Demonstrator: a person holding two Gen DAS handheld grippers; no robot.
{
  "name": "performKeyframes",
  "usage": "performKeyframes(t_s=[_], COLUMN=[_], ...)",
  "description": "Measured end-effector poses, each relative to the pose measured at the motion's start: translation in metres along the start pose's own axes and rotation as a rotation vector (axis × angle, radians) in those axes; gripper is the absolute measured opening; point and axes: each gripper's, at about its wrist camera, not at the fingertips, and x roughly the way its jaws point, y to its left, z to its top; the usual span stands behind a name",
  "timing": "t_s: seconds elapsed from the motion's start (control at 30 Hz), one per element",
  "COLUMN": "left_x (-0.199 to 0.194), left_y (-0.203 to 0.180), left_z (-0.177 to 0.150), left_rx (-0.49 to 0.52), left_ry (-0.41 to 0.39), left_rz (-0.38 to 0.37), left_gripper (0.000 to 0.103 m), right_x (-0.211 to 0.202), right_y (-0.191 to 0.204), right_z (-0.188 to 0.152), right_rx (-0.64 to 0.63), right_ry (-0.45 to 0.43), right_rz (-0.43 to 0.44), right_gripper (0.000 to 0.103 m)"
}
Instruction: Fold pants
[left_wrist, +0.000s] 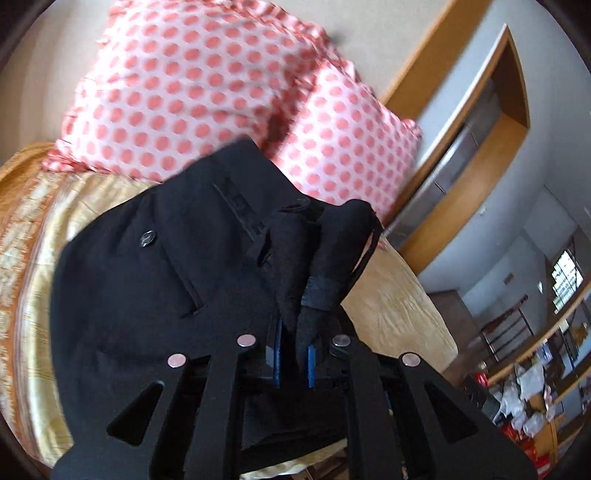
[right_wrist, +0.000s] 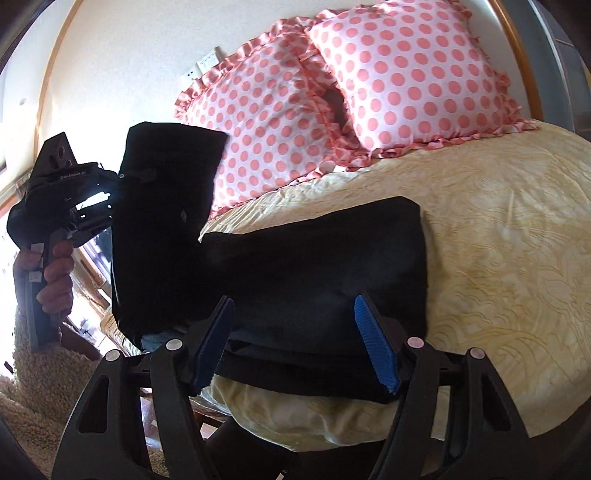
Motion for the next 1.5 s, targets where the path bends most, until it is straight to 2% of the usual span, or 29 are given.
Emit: performKeyframes(t_s=[0.07,0.13,0.2,0.33,0.43,0.5,0.57,0.7,0.73,0.8,0.87,0.9,0.93,1.0,1.07,1.13,1.23,1.33,1.4,1.5], left_x=[0.042,0.083,0.106,0.095,0.075,0.068,0.074,0.122,0.127,0.119,0.110,0.105,0.100,0.084,0.070,0.054,0.043,0.042,0.049,0.050], left_y=[-0.016,-0.025,-0.027,-0.027,-0.042,-0.052,-0.063,-0.065,-0.063,-0.067,-0.069,-0.070,-0.070,-0.065,-0.062,-0.051,-0.025,0.000,0.016,0.032], left_z=[-0.025,-0.053,-0.078,-0.071,-0.051,-0.048,-0.060,-0.104,-0.113,-0.119,-0.116,-0.115,-0.114,-0.114,-0.116,-0.112,-0.101,-0.093,-0.086,-0.088], left_rx=[0.023,0.052,0.074,0.059,0.073,0.091,0.140,0.223,0.240,0.297,0.324,0.335,0.340,0.325,0.329,0.322,0.283,0.242,0.217,0.181], left_ry=[0.123,0.257,0.319,0.255,0.135,0.078,0.100,0.293,0.301,0.256,0.244,0.247,0.256,0.253,0.223,0.182,0.131,0.113,0.129,0.163], left_rz=[-0.052,-0.046,-0.029,-0.046,-0.052,-0.082,-0.114,-0.067,-0.058,-0.043,-0.049,-0.060,-0.082,-0.095,-0.080,-0.010,0.161,0.286,0.326,0.338], left_gripper=[0.009,0.008,0.008,0.008,0.008,0.008,0.008,0.009,0.009,0.010,0.015,0.024,0.045,0.072,0.078,0.092,0.095,0.097,0.097,0.097], right_x=[-0.006,-0.010,-0.015,-0.027,-0.034,-0.038,-0.041,-0.045,-0.048,-0.055,-0.058,-0.059,-0.059,-0.055,-0.050,-0.038,-0.009,0.020,0.037,0.057], right_y=[-0.009,-0.017,-0.023,-0.029,-0.035,-0.038,-0.042,-0.053,-0.054,-0.055,-0.051,-0.048,-0.045,-0.040,-0.034,-0.031,-0.025,-0.021,-0.020,-0.024], right_z=[-0.003,-0.005,-0.005,-0.003,-0.001,-0.001,-0.002,-0.002,-0.001,0.003,0.010,0.014,0.018,0.027,0.035,0.044,0.053,0.059,0.063,0.068], right_rx=[0.016,0.033,0.049,0.052,0.066,0.075,0.084,0.125,0.134,0.134,0.113,0.101,0.093,0.085,0.081,0.082,0.039,-0.016,-0.047,-0.080], right_ry=[-0.003,-0.004,-0.008,-0.030,-0.051,-0.063,-0.068,-0.071,-0.076,-0.090,-0.097,-0.099,-0.101,-0.099,-0.092,-0.063,0.010,0.069,0.103,0.143], right_rz=[-0.024,-0.043,-0.058,-0.082,-0.092,-0.099,-0.107,-0.133,-0.131,-0.135,-0.148,-0.146,-0.135,-0.098,-0.064,-0.047,-0.106,-0.171,-0.210,-0.261], right_gripper=[0.069,0.069,0.069,0.069,0.069,0.069,0.069,0.069,0.069,0.069,0.069,0.069,0.069,0.069,0.069,0.069,0.069,0.064,0.062,0.060])
